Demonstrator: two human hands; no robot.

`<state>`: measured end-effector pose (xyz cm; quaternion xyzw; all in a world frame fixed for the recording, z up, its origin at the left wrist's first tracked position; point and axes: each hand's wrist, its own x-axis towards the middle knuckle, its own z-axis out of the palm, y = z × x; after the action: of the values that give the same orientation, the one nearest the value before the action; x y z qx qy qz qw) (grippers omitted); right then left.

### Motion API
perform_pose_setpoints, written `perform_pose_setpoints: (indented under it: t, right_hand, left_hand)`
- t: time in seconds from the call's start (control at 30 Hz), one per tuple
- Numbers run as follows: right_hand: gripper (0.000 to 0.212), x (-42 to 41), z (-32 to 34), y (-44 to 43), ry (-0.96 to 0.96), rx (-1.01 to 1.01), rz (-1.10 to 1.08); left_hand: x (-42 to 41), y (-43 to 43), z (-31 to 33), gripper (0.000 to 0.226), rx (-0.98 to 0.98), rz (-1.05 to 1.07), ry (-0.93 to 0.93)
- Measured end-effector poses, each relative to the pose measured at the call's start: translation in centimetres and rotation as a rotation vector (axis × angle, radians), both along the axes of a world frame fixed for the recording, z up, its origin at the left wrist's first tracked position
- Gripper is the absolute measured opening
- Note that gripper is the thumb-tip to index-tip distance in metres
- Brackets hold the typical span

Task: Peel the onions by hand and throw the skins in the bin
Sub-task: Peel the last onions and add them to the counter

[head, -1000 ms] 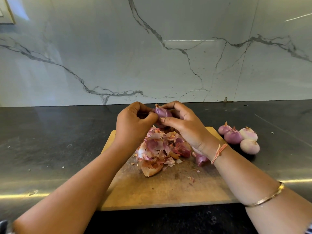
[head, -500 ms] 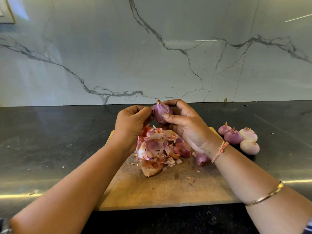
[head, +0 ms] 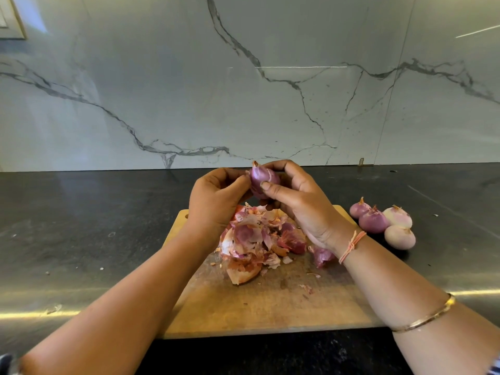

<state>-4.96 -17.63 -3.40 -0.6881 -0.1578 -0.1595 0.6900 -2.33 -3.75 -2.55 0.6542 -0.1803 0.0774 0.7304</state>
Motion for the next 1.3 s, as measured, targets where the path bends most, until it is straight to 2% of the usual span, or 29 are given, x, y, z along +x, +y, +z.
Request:
perform_pose_setpoints:
  t: [0.17,0.33,0.67,0.83,1.03,1.17,1.23,1.3]
  right_hand:
    - [0.02,-0.3,0.2,0.1,-0.022,-0.091,-0.022]
    - [0.022,-0.4,0.4,0.1,0.01,-0.043,0.025]
    - [0.022,-0.8,1.3,-0.1,0.12,0.183,0.164]
    - [0.023,-0.7,1.2,-0.2,0.161,0.216,0.186]
    - [0.021,-0.3,0.8,-0.4,0.187,0.151,0.163]
    - [0.019,0.0,0.5,-0.1,0.183,0.132,0.154]
    - [0.014,0.2,0.2,0.2,0.146,0.038,0.101]
    - [0.017,0.3,-0.1,0.6,0.102,-0.138,-0.011]
  left_hand:
    - [0.2,0.2,-0.3,0.011,0.218,0.183,-0.157]
    - [0.4,0.3,-0.2,0.012,0.365,0.258,-0.28]
    - [0.9,0.8,-0.1,0.008,0.461,0.239,-0.423]
    - [1.0,1.0,-0.1,0.004,0.489,0.241,-0.47]
    - [1.1,1.0,-0.4,0.006,0.512,0.234,-0.471]
    - [1.2,1.2,-0.6,0.012,0.548,0.272,-0.546]
    - [0.9,1.0,-0.7,0.017,0.583,0.291,-0.662]
    - [0.5,0.7,-0.8,0.017,0.63,0.296,-0.773]
